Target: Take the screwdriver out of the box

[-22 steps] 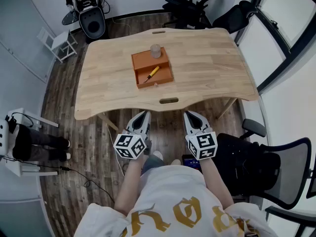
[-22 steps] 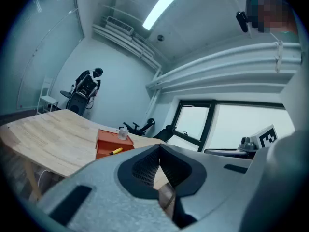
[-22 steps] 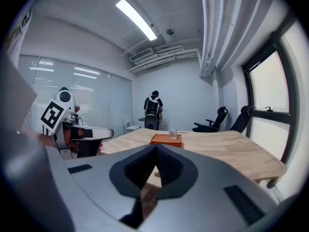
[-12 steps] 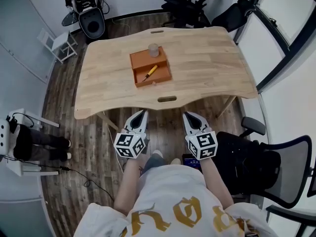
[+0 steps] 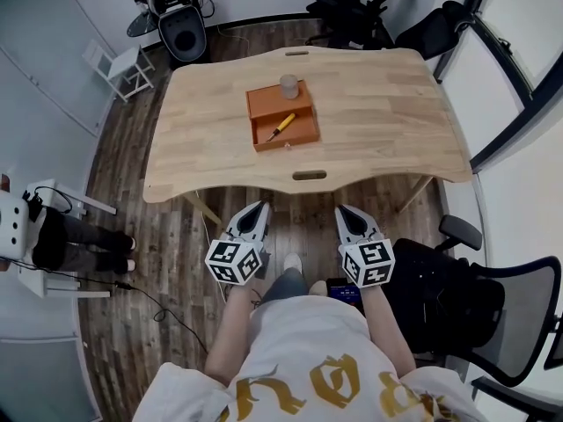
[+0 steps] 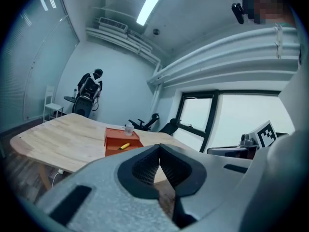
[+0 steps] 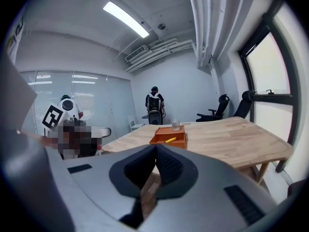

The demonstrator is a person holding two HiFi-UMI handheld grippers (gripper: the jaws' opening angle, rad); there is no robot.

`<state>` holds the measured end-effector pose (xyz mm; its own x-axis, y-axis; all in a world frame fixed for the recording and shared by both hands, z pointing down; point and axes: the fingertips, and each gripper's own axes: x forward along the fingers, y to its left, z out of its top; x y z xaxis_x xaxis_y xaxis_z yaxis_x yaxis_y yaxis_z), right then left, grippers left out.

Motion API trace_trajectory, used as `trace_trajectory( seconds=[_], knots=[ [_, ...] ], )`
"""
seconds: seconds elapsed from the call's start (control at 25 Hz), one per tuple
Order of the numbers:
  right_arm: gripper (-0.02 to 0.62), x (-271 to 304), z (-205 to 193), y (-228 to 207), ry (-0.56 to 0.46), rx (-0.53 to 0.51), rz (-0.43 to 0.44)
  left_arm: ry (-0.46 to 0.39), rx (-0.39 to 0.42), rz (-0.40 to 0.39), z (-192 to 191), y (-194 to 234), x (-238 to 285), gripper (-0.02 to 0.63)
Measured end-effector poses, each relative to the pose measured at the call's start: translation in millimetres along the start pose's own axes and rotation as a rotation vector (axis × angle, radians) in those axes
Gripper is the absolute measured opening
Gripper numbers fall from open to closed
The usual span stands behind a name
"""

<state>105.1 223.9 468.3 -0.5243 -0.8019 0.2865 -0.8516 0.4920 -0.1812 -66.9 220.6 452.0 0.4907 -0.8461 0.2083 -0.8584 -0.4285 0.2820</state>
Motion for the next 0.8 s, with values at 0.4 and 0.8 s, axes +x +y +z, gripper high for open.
trace_trajectory(
  seconds=[0.4,0.8],
  knots=[
    [0.011,45.3,-6.1,-18.2,0.034,0.034,0.017,0.029,0.027,0.016,-1.6,25.0,33.8,0.011],
    [0.011,135.6,21.2,-78.1,0.081,0.02,-0.023,0.052,-0.015,-0.018,23.1,84.5,149.7,0.011]
  ],
)
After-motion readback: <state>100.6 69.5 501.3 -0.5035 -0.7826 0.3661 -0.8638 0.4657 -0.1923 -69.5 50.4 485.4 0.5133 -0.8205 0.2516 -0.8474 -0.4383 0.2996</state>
